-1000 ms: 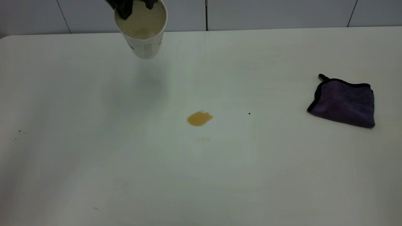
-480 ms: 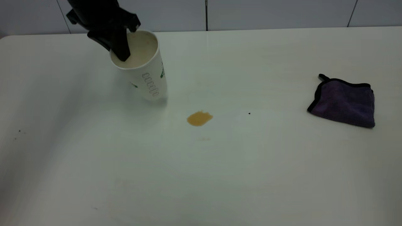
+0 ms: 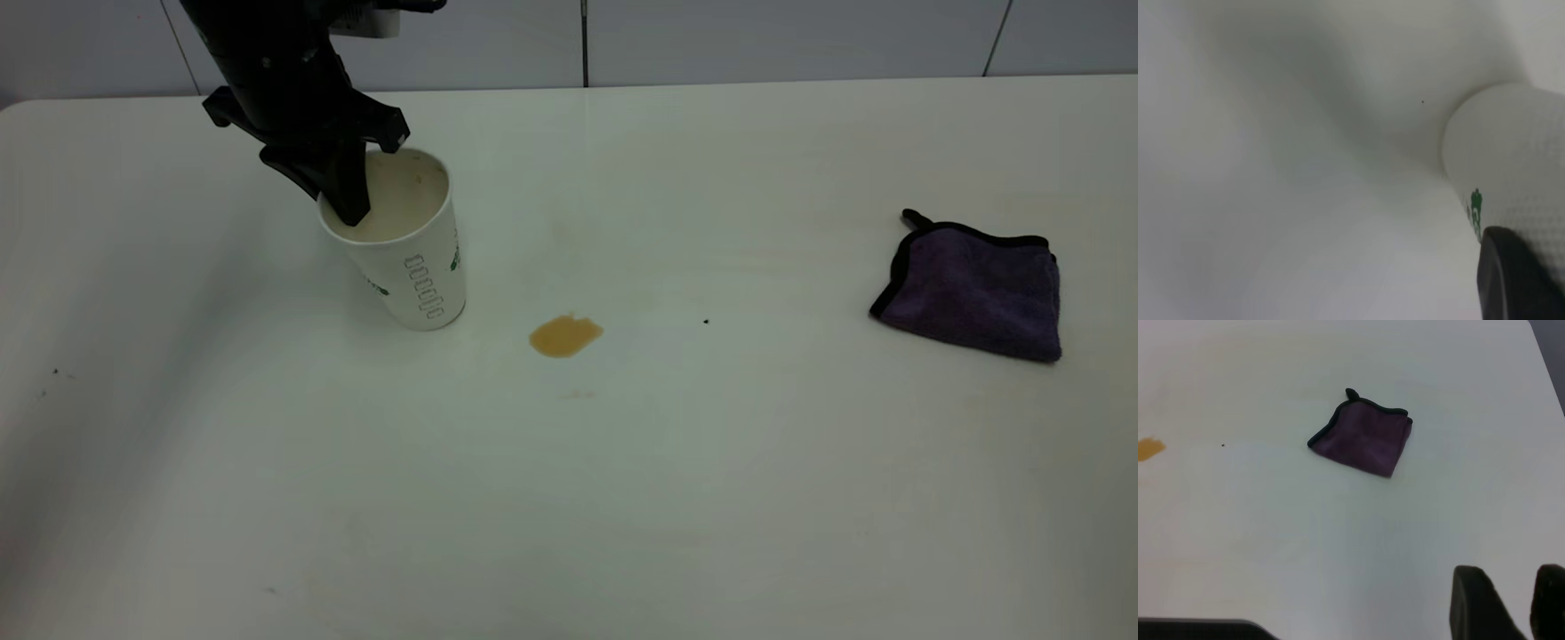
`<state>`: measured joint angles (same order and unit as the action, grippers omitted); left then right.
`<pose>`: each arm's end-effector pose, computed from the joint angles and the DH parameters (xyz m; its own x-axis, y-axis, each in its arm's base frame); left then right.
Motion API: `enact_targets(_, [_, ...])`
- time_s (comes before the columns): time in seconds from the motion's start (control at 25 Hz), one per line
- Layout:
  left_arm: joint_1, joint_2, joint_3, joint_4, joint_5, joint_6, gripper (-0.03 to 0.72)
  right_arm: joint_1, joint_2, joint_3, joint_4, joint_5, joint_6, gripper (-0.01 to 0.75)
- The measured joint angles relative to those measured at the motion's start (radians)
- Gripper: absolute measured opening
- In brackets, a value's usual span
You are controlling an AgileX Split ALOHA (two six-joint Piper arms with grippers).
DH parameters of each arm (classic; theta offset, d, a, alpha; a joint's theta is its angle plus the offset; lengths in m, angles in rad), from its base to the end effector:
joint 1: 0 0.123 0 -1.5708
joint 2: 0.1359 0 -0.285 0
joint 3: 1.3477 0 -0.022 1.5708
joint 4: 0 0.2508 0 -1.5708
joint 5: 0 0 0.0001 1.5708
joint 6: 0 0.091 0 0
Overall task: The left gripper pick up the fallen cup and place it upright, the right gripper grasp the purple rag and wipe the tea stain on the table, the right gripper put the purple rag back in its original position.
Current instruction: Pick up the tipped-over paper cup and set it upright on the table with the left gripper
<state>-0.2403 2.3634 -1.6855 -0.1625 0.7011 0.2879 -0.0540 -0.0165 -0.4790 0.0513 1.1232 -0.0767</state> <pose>0.4583 -0.1221 0.0854 -0.8764 0.3812 -0.2942 0.4132 0.9091 -0.0530 -0.0075 0.0046 0.2665 -0.5134 -0.0267 -0.8577 -0.0136 0.9996 -0.0230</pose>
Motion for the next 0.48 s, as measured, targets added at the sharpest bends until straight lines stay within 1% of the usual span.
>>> enact_targets(0.04, [0.0, 0.003, -0.004, 0.004, -0.001, -0.004, 0.022, 0.0, 0.0, 0.0, 0.0, 0.0, 0.0, 0.238])
enact_targets(0.12, [0.0, 0.01, -0.007, 0.005, -0.003, -0.009, 0.079, 0.0, 0.0, 0.0, 0.0, 0.0, 0.0, 0.238])
enact_targets(0.16, [0.0, 0.012, -0.007, 0.005, -0.003, -0.011, 0.125, 0.0, 0.0, 0.0, 0.0, 0.0, 0.0, 0.238])
enact_targets(0.24, [0.0, 0.013, -0.007, 0.006, -0.003, -0.013, 0.238, 0.0, 0.0, 0.0, 0.0, 0.0, 0.0, 0.238])
enact_targets(0.36, [0.0, 0.002, -0.007, 0.007, -0.003, -0.012, 0.473, 0.0, 0.0, 0.0, 0.0, 0.0, 0.0, 0.238])
enact_targets(0.4, [0.0, -0.008, -0.007, 0.009, -0.002, -0.011, 0.538, 0.0, 0.0, 0.0, 0.0, 0.0, 0.0, 0.238])
enact_targets(0.44, [0.0, -0.02, -0.012, 0.008, 0.0, -0.01, 0.599, 0.0, 0.0, 0.0, 0.0, 0.0, 0.0, 0.238])
enact_targets(0.48, [0.0, -0.037, -0.019, 0.009, 0.008, -0.01, 0.635, 0.0, 0.0, 0.0, 0.0, 0.0, 0.0, 0.238])
